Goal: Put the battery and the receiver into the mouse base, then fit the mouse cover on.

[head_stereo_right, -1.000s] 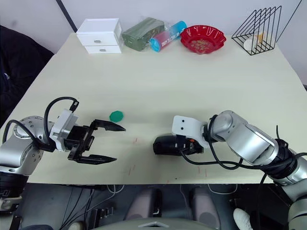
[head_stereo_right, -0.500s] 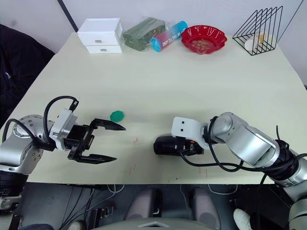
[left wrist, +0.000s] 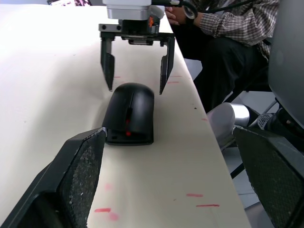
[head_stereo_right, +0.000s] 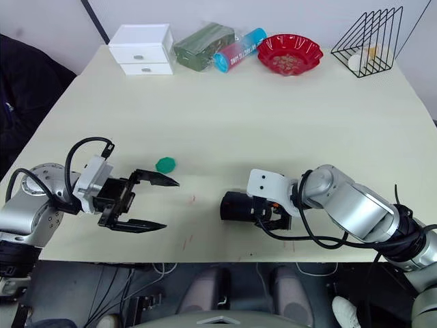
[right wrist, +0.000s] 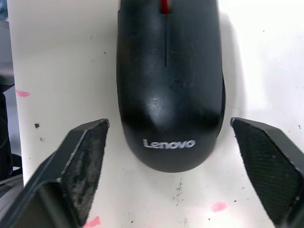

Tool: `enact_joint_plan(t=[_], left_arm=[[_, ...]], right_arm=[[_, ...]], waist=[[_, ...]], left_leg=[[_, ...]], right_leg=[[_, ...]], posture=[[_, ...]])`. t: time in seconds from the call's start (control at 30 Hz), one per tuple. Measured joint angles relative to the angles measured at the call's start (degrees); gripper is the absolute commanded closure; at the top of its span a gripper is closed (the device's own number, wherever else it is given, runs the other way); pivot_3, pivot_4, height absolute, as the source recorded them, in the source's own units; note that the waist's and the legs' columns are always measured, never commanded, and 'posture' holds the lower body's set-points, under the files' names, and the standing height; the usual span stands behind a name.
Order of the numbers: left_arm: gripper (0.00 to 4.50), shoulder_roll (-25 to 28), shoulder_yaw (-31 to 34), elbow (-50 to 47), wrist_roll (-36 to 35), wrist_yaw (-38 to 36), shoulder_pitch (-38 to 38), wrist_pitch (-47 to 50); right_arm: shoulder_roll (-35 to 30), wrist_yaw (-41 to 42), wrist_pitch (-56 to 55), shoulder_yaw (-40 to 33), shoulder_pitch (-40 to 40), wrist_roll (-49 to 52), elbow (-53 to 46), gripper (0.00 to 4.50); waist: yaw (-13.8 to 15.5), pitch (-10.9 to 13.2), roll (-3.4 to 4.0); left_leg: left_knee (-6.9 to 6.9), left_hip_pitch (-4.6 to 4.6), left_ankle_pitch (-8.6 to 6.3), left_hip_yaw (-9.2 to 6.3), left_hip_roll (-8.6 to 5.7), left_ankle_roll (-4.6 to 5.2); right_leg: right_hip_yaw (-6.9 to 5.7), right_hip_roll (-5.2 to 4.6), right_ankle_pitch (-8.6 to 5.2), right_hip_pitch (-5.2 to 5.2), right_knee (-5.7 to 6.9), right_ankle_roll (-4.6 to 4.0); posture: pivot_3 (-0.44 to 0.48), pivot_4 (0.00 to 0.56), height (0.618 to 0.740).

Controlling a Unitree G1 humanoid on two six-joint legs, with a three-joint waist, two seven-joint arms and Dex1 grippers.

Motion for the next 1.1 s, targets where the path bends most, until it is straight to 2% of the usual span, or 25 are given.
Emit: enact_joint_plan(t=[0.63, 1.1], left_arm=[[0.00, 0.78, -0.04, 0.04, -0.57, -0.02, 0.05, -1.10], [0.00, 0.95, -0.55, 0.64, -0.65, -0.05, -0.27, -1.33]], right_arm=[[0.42, -0.34, -2.38, -1.08, 0.32, 1.32, 0.16, 0.29], [-1.58, 0.09, -16.68, -10.57, 15.35, 1.96, -1.30, 0.29]], waist=[[0.01, 0.00, 0.00], [0.07, -0.01, -0.02]], left_leg=[[-0.01, -0.04, 0.00, -0.02, 0.00, 0.01], [0.00, -0.01, 0.00, -0.03, -0.01, 0.00]], right_leg=[[-0.05, -0.01, 0.00, 0.02, -0.08, 0.00], [-0.06, 0.00, 0.00, 0.05, -0.05, 0.01]], posture=[[0.000, 0.150, 0.740], [0.000, 0.150, 0.740]])
